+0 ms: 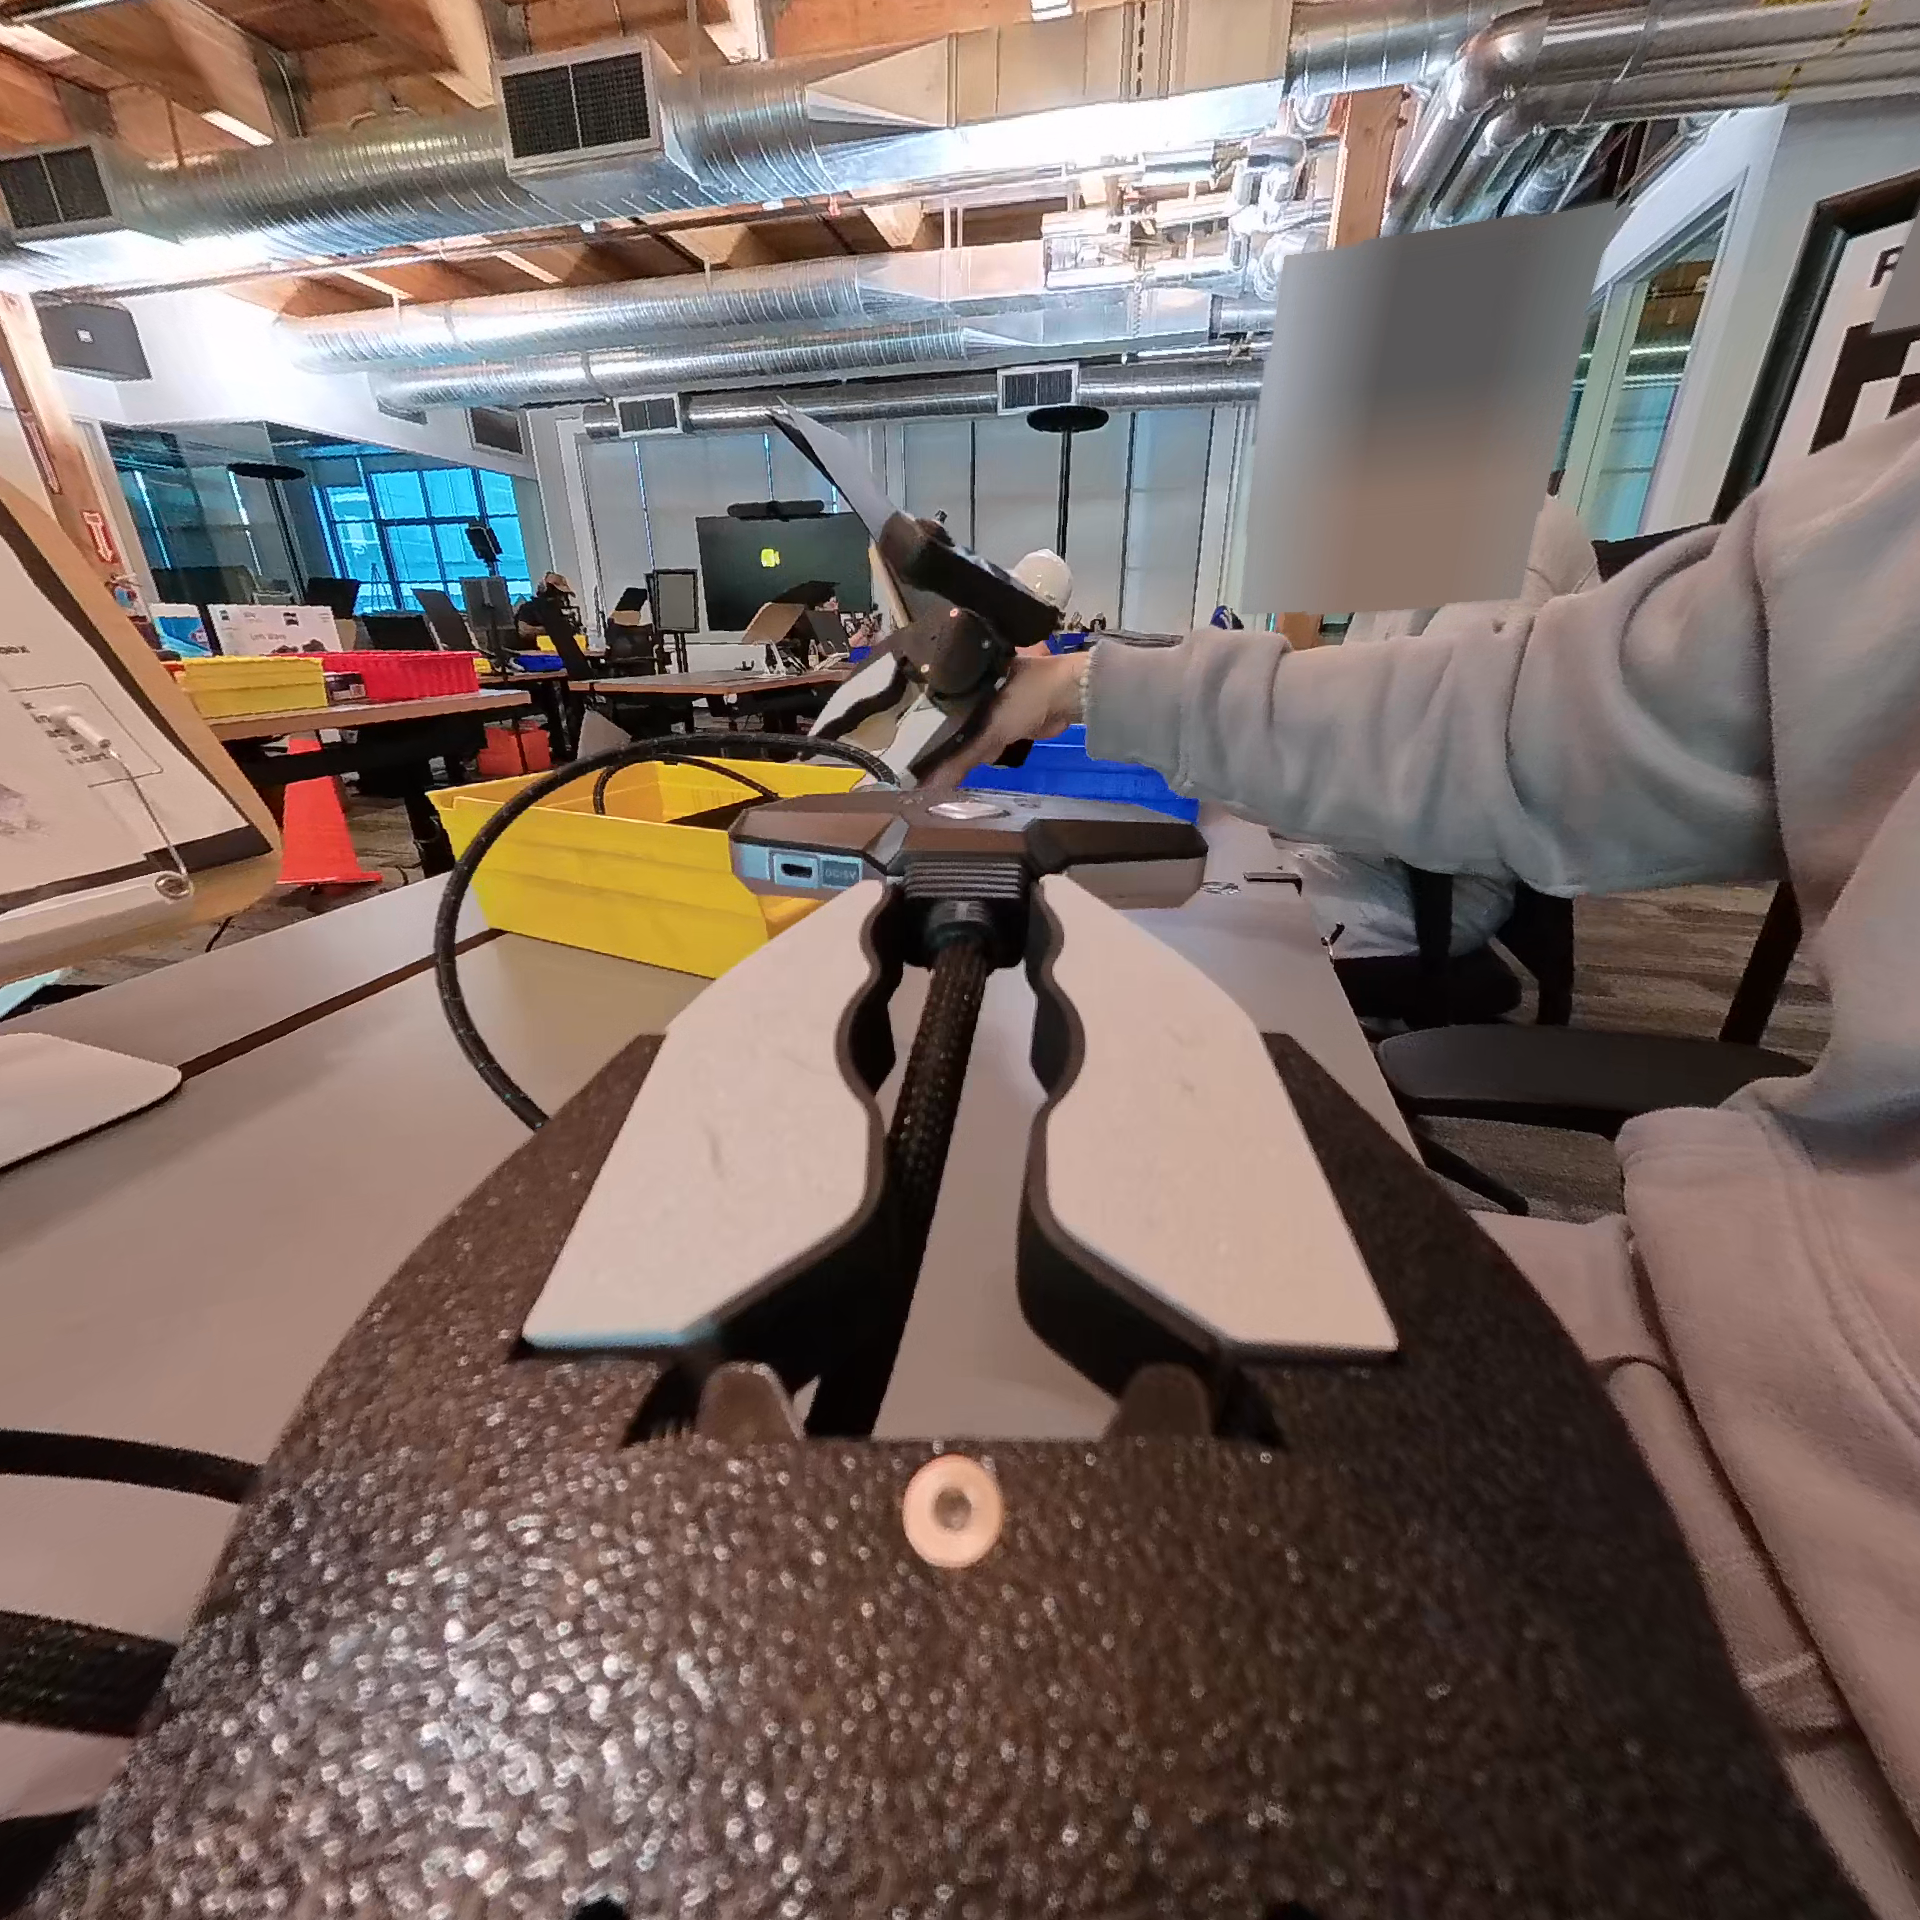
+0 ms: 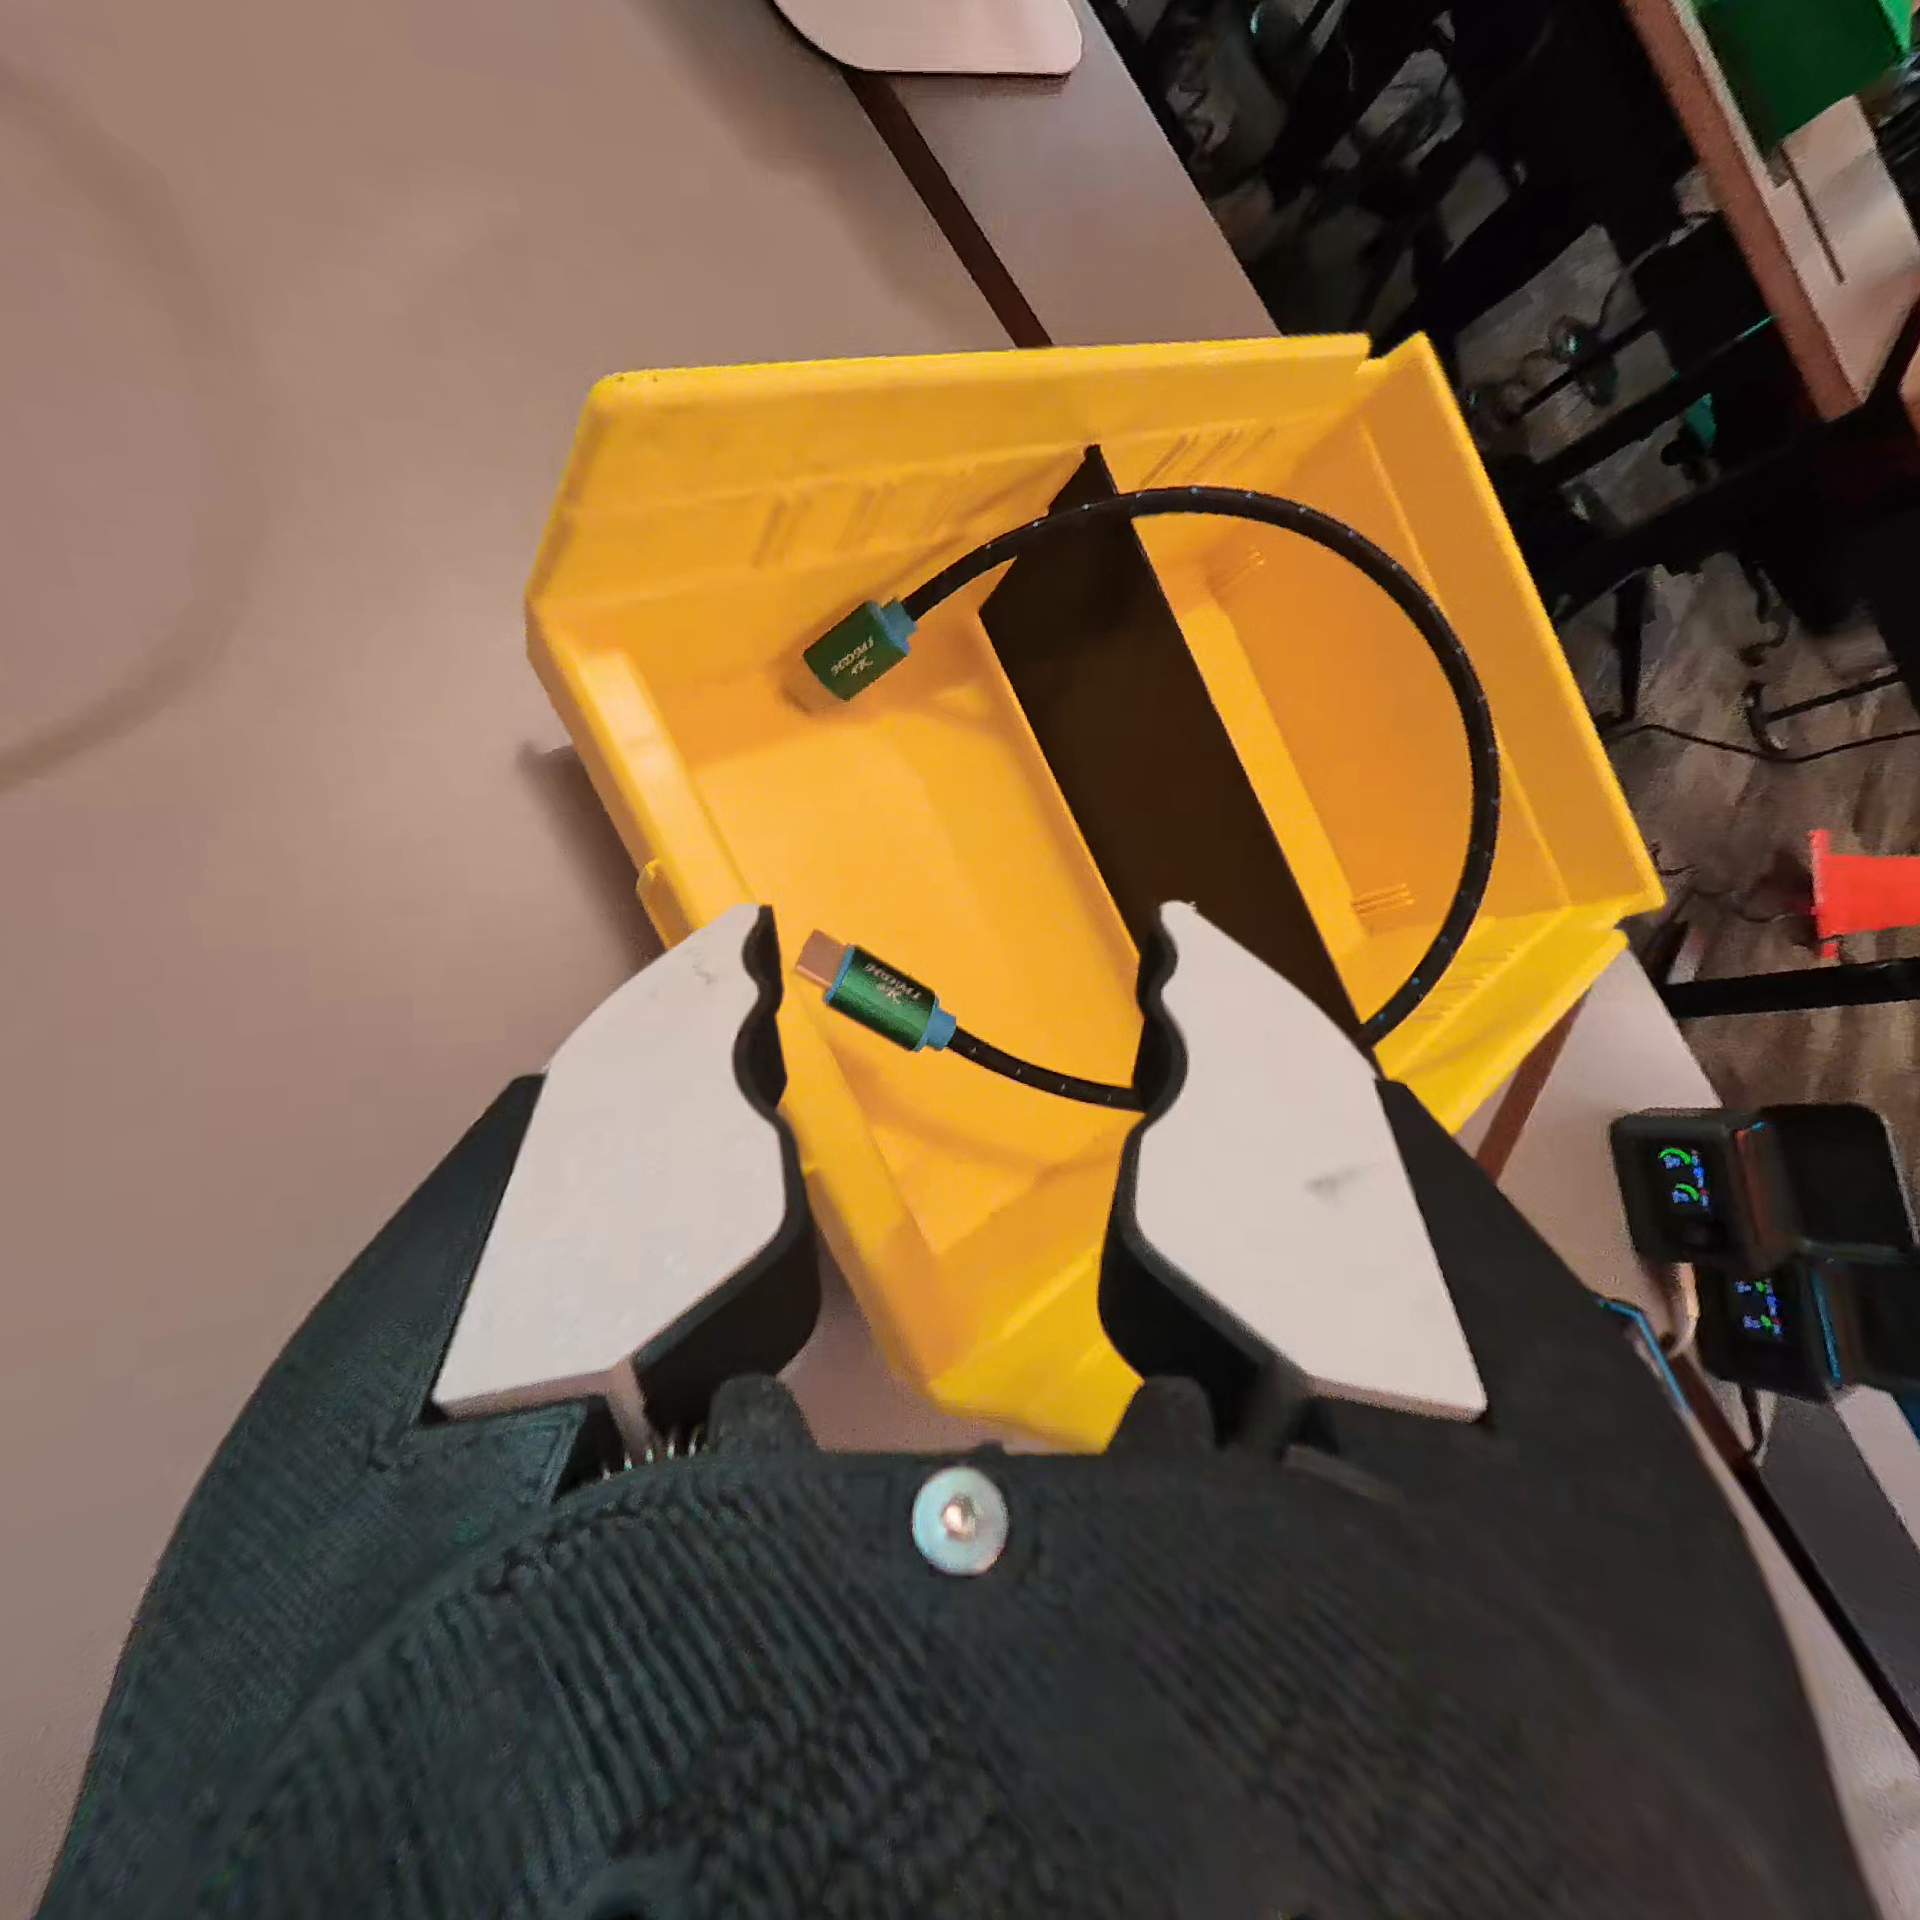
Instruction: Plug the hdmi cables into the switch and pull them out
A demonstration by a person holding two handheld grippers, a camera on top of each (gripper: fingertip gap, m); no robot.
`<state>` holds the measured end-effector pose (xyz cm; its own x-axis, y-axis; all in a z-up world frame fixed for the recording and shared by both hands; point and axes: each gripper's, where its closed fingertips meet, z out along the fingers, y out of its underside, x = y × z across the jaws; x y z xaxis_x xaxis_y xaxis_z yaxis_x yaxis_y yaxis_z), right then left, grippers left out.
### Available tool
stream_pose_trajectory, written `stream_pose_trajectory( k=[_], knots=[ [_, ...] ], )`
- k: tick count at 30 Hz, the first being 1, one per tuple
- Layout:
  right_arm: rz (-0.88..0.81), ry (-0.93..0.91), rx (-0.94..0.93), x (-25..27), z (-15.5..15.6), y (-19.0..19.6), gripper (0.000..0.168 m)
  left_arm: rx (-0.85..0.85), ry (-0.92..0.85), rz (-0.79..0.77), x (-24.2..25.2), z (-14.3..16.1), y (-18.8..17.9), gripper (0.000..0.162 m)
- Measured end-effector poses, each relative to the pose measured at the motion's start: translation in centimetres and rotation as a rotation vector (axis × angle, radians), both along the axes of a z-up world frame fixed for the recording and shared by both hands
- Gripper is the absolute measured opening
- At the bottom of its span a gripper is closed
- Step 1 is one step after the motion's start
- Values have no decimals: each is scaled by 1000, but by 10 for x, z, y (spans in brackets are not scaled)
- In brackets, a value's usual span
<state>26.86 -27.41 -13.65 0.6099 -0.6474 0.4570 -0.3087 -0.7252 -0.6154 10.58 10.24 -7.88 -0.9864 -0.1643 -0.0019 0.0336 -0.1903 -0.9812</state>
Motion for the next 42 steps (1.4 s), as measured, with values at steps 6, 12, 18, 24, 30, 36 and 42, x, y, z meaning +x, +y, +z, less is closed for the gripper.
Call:
stream_pose_trajectory(
  k=[6, 12, 18, 24, 30, 36, 42],
  knots=[
    [278, 26, 175, -56, 31, 87, 68, 16, -7, -12, -2, -2, -3, 22],
    [760, 51, 261, -151, 73, 236, 59, 78, -67, -56, -14, -8, -14, 22],
    [825, 179, 321, -167, 61, 288, 45, 109, -136, -101, -30, -6, -26, 22],
    [816, 208, 288, -166, 53, 289, 33, 94, -144, -121, -35, -4, -25, 22],
    [832, 249, 257, -171, 48, 288, 20, 90, -153, -128, -36, -3, -28, 22],
    [836, 256, 288, -173, 49, 292, 20, 90, -159, -131, -38, -3, -28, 22],
    [845, 278, 221, -174, 43, 292, 20, 115, -169, -134, -39, -6, -30, 22]
  ],
)
